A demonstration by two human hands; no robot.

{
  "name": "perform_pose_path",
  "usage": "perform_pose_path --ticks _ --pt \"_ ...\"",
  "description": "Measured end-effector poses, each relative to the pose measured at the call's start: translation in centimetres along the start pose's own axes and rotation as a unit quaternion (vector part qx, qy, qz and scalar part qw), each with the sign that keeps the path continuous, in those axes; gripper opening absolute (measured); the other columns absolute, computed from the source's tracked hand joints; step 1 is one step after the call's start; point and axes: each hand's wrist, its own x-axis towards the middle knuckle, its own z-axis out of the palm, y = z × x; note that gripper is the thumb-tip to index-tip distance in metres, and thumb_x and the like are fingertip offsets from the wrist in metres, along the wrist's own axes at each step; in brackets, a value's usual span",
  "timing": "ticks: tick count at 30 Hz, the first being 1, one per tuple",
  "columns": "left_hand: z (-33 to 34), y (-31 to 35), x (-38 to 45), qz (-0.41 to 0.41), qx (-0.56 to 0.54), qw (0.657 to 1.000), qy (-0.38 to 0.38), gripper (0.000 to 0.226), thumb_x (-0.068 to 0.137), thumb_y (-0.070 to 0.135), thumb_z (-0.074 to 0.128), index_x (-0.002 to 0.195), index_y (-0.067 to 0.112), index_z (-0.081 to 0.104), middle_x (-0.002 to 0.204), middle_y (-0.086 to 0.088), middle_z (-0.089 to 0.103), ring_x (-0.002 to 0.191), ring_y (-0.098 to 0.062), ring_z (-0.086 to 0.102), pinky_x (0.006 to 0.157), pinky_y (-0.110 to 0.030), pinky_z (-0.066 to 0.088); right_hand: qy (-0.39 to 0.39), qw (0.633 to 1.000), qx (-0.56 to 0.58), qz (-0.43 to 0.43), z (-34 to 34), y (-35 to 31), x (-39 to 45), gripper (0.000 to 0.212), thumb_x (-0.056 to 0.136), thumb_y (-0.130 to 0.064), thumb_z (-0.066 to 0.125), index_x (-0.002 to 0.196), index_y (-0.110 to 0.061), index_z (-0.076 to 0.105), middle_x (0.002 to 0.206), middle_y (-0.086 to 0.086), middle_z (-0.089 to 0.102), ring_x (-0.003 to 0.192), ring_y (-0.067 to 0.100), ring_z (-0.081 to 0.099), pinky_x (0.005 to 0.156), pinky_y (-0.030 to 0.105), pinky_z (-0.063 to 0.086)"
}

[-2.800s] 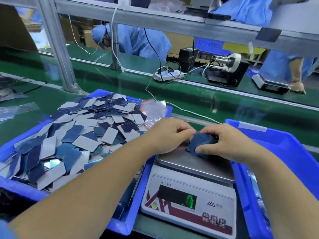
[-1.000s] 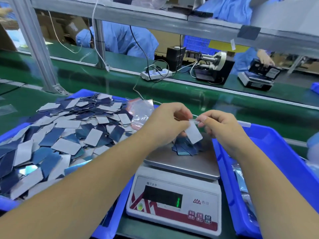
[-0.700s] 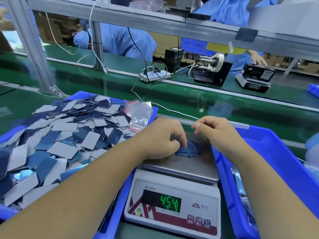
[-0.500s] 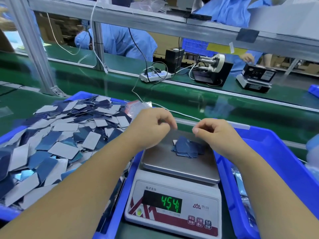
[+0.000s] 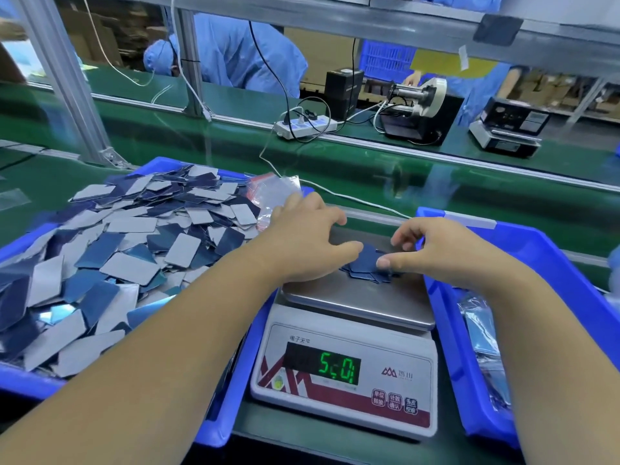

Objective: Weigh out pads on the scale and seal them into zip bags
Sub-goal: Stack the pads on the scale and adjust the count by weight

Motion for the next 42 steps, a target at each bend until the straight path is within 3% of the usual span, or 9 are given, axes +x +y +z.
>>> perform_pose_path --ticks 3,7,12,18,23,27,31,37,42 --pt "-0.2 0.3 -0.4 -0.003 0.033 0.999 -0.019 0.069 0.078 0.076 0.042 0.133 0.035 0.051 0.111 0.008 0.033 0.117 -0.018 0.027 0.093 -0.035 0.020 -0.013 1.000 -0.015 0.010 -0.1 -0.4 -0.3 0.050 0.057 -0.069 0.080 0.089 -0.034 0.064 0.090 -0.011 0.064 0.081 0.005 0.061 0.062 0.022 0.044" --pt "0.1 0.7 -0.8 0.025 0.055 0.995 -0.074 0.071 0.077 0.080 0.043 0.130 0.035 0.054 0.121 0.005 0.039 0.120 -0.020 0.028 0.095 -0.039 0.025 -0.032 0.999 -0.030 0.009 -0.2 -0.8 -0.5 0.054 0.050 -0.071 0.080 0.085 -0.033 0.065 0.084 -0.014 0.065 0.067 -0.001 0.056 0.056 0.016 0.042" --pt "0.2 1.1 -0.8 0.059 0.037 0.994 -0.090 0.055 0.088 0.058 0.058 0.136 0.032 0.052 0.122 0.008 0.042 0.119 -0.017 0.031 0.107 -0.037 0.029 -0.050 0.999 0.020 -0.007 0.4 -1.1 -0.3 0.043 0.054 -0.054 0.089 0.080 -0.027 0.067 0.073 -0.011 0.067 0.062 0.002 0.055 0.059 0.023 0.047" --pt "0.1 0.9 -0.7 0.067 -0.059 0.991 -0.098 0.028 0.084 0.039 0.067 0.106 0.031 0.053 0.104 0.015 0.047 0.106 -0.010 0.037 0.094 -0.032 0.040 -0.067 0.995 0.069 -0.035 0.9 -1.7 -0.2 0.036 0.061 -0.038 0.091 0.078 -0.024 0.062 0.062 -0.014 0.064 0.051 0.001 0.052 0.047 0.013 0.039" --pt "0.1 0.9 -0.7 0.064 -0.121 0.986 -0.099 0.025 0.079 0.027 0.065 0.097 0.034 0.050 0.094 0.012 0.059 0.087 -0.008 0.054 0.078 -0.037 0.051 -0.061 0.990 0.117 -0.046 1.1 -2.1 -0.4 0.039 0.063 -0.026 0.091 0.090 -0.030 0.063 0.075 -0.015 0.067 0.052 0.000 0.053 0.052 0.016 0.042" --pt "0.2 0.9 -0.8 0.062 -0.145 0.985 -0.075 0.028 0.080 0.020 0.065 0.091 0.037 0.046 0.086 0.012 0.060 0.073 -0.006 0.053 0.066 -0.030 0.047 -0.067 0.987 0.103 -0.101 1.2 -2.5 -0.6 0.023 0.071 -0.021 0.084 0.079 -0.033 0.067 0.068 -0.015 0.066 0.057 0.001 0.054 0.055 0.015 0.043" --pt "0.1 1.0 -0.8 0.065 -0.148 0.984 -0.071 0.028 0.081 0.018 0.064 0.092 0.037 0.045 0.089 0.010 0.056 0.082 -0.010 0.050 0.072 -0.033 0.047 -0.035 0.989 0.081 -0.120 1.5 -2.6 -0.5 0.020 0.073 -0.023 0.082 0.076 -0.032 0.065 0.062 -0.017 0.059 0.054 -0.001 0.048 0.053 0.012 0.039" --pt "-0.1 0.5 -0.7 0.038 0.008 0.994 -0.102 0.035 0.086 0.056 0.060 0.113 0.038 0.047 0.100 0.010 0.038 0.105 -0.018 0.033 0.092 -0.037 0.034 -0.067 0.988 0.105 -0.088 1.2 -2.3 -0.5 0.018 0.073 -0.024 0.085 0.082 -0.028 0.070 0.069 -0.002 0.066 0.059 0.006 0.054 0.060 0.025 0.046" --pt "-0.3 0.5 -0.6 0.033 -0.019 0.993 -0.109 0.028 0.086 0.051 0.064 0.097 0.036 0.043 0.106 0.007 0.046 0.107 -0.018 0.037 0.089 -0.034 0.036 -0.071 0.989 0.102 -0.077 1.3 -2.6 -0.7 0.019 0.075 -0.027 0.085 0.083 -0.033 0.070 0.065 -0.009 0.068 0.055 0.004 0.058 0.052 0.009 0.041"
